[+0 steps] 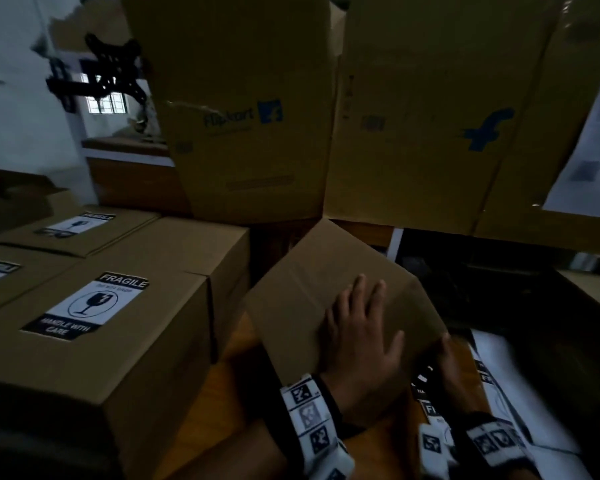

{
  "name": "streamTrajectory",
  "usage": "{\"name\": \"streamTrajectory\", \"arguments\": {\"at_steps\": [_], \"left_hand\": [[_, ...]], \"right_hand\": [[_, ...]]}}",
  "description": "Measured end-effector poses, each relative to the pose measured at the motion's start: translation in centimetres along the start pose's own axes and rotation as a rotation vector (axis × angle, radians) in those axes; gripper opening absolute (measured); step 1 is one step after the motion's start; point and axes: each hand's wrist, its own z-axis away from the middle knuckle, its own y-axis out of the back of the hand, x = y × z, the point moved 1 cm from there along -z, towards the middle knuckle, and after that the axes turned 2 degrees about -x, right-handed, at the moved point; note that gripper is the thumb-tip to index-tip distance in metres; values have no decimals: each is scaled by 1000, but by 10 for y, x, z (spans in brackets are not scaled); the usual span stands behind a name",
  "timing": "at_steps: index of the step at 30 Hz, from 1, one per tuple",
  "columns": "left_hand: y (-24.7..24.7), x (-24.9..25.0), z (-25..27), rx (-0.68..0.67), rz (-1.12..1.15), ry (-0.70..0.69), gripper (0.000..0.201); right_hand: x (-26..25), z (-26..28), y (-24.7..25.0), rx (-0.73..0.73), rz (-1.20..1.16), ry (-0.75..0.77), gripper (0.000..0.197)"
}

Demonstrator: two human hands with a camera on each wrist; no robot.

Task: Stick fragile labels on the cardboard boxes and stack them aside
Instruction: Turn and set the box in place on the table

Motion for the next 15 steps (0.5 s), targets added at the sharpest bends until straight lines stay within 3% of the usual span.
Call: {"name": "streamTrajectory", "arguments": {"at_steps": [6, 9, 11, 15], "left_hand": [[26, -21, -2, 108, 244, 16, 75], [51, -38, 2, 172, 584, 242, 72], [64, -52, 1, 287, 770, 375, 62], [59, -96, -11, 354, 843, 539, 56]], "right_hand": [[-4, 16, -1, -1, -79, 30, 60], [3, 18, -11, 84, -88, 161, 66], [9, 27, -21, 133, -38, 235, 67], [11, 59, -38, 160, 235, 518, 54]]}}
